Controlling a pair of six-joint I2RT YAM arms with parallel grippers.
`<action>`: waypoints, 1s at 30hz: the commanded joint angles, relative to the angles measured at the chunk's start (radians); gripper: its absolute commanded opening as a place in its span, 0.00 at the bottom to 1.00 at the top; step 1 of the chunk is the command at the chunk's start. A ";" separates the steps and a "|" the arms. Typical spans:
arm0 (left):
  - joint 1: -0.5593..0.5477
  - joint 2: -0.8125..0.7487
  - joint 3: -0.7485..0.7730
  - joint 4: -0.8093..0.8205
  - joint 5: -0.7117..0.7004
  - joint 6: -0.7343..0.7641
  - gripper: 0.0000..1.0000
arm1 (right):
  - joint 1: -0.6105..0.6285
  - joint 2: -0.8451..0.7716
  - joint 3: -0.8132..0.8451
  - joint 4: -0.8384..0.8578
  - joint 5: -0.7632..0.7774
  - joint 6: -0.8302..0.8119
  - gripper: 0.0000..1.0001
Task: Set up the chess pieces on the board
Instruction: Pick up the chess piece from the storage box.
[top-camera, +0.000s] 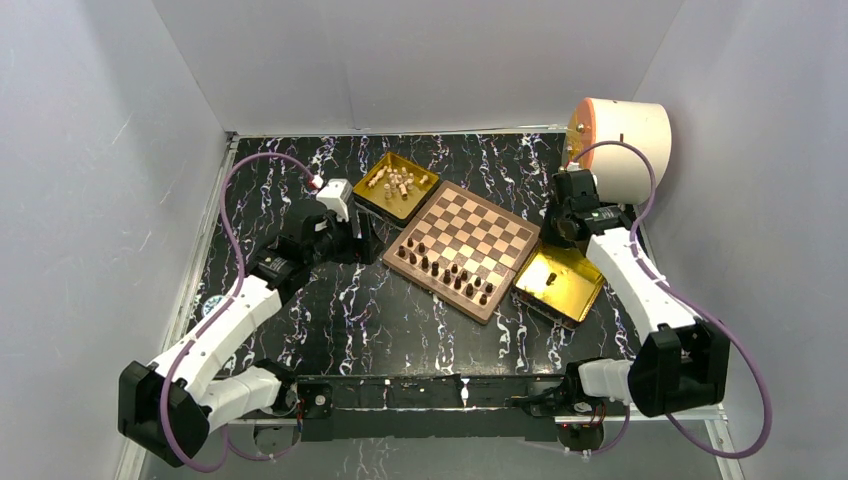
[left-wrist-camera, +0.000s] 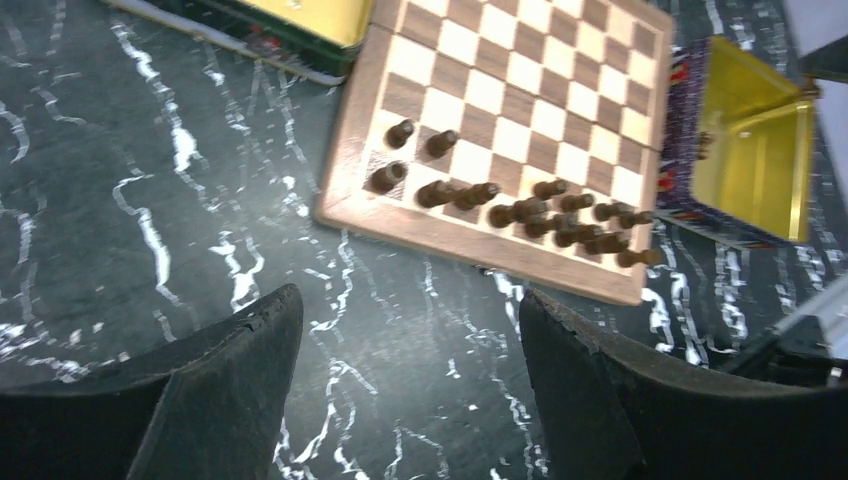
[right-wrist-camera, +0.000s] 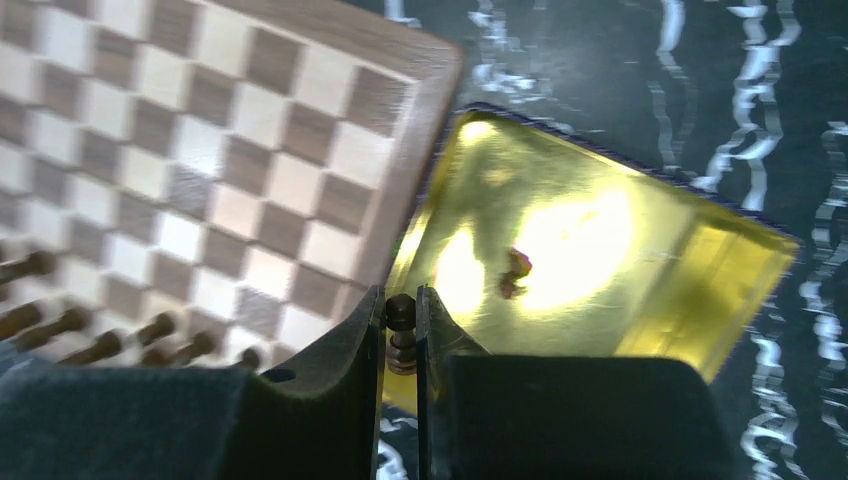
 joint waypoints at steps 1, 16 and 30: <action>-0.005 0.026 0.056 0.117 0.157 -0.092 0.74 | 0.000 -0.085 0.063 0.094 -0.241 0.118 0.12; -0.178 0.211 0.162 0.388 0.056 -0.177 0.65 | 0.124 -0.105 -0.024 0.513 -0.546 0.540 0.13; -0.258 0.340 0.199 0.584 0.079 -0.232 0.64 | 0.175 -0.107 -0.062 0.609 -0.538 0.604 0.13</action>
